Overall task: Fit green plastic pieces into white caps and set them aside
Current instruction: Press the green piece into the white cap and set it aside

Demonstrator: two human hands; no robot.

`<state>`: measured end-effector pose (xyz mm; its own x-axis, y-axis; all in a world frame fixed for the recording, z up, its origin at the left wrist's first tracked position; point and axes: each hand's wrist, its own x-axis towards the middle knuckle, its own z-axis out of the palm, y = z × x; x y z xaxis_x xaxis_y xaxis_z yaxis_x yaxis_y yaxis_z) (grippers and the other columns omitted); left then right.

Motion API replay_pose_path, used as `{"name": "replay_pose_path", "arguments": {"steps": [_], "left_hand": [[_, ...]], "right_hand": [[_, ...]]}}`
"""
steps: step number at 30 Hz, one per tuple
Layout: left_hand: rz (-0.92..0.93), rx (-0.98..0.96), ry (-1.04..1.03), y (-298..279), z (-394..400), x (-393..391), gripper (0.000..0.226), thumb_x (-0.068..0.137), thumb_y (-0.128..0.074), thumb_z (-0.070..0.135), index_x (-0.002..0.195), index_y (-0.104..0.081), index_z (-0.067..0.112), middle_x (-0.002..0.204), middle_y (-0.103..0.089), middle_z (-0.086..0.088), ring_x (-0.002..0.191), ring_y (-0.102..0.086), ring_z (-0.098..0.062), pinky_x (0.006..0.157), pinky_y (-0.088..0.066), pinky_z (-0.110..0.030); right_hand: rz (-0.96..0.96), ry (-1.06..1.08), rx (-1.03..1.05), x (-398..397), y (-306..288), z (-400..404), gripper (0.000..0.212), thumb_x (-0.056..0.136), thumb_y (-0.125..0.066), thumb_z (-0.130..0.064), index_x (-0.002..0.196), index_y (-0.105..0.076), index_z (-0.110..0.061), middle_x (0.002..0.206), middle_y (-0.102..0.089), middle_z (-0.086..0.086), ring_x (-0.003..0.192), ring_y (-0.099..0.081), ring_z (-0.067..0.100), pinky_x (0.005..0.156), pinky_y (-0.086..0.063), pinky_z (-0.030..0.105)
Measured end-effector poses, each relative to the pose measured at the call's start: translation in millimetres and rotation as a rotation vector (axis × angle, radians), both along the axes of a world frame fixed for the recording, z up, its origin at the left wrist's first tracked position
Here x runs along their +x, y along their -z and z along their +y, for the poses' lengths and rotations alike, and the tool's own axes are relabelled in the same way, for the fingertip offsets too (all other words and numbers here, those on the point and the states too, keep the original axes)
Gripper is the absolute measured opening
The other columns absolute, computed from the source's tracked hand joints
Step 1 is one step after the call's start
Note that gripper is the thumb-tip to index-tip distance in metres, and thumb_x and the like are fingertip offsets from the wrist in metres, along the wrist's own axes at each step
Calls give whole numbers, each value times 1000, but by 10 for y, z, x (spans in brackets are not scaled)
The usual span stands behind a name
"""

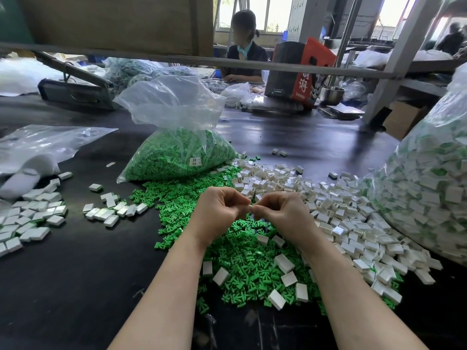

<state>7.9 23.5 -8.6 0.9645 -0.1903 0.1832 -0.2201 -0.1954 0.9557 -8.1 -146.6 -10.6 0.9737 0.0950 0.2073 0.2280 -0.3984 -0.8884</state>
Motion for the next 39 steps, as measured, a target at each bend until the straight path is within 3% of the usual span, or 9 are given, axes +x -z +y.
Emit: {"name": "replay_pose_path", "arguments": {"steps": [4,8,11,15,19,25,30,34,39], "left_hand": [[-14,-96,-19,-18,7,-15,21,79,-73,-8,80,-74,13,70,-75,0,64,-69,-10,63,-54,-18],[16,-181,-27,-31,-14,-26,18,79,-73,-6,81,-73,12,73,-74,-7,68,-68,-19,69,-59,-30],[9,-162,-1,-48,0,-15,16,80,-75,0,89,-73,13,78,-75,-8,71,-70,-20,70,-60,-30],[-2,-90,38,-58,22,-12,17,83,-73,1,93,-73,14,81,-76,-6,74,-72,-18,69,-59,-26],[-5,-143,37,-73,15,-33,13,87,-69,3,91,-74,15,80,-76,1,77,-71,-10,69,-54,-17],[22,-218,-24,-102,-48,-42,11,83,-74,12,85,-75,23,83,-76,8,81,-71,-3,70,-49,-8],[78,-291,1,-103,-114,-52,11,83,-73,4,87,-76,14,85,-77,-9,79,-71,-17,81,-57,-28],[89,-337,13,-106,-143,-62,15,83,-71,1,83,-77,14,77,-76,-6,69,-70,-12,69,-55,-20],[105,-373,33,-106,-138,-65,21,83,-71,2,75,-79,19,73,-75,-6,69,-70,-12,71,-55,-21]], "right_hand": [[-12,3,155,-7,-1,15,2,83,-75,-12,82,-75,-13,76,-75,5,69,-70,13,66,-53,17],[-35,9,217,-4,17,41,4,84,-74,-13,85,-74,-9,77,-74,5,72,-71,18,68,-54,20],[-41,20,222,20,28,25,9,84,-74,-13,87,-74,-5,78,-74,7,73,-71,21,71,-57,26],[-39,12,194,25,9,32,9,84,-75,-16,86,-75,-8,77,-75,5,70,-70,16,68,-55,21],[28,2,267,4,-34,63,35,86,-63,-41,86,-70,-8,70,-70,5,58,-60,10,56,-48,20],[370,-112,376,17,-48,164,71,84,-31,-73,86,-64,-10,64,-64,7,49,-50,12,42,-32,20],[381,-215,574,30,-17,189,60,87,-38,-65,78,-67,-12,64,-62,8,51,-51,13,43,-36,19],[327,-213,641,14,2,180,52,88,-45,-59,74,-69,-15,65,-63,6,57,-52,13,50,-37,20],[326,-249,685,3,14,164,45,89,-48,-55,79,-71,-17,67,-61,4,62,-51,13,54,-37,20]]}}
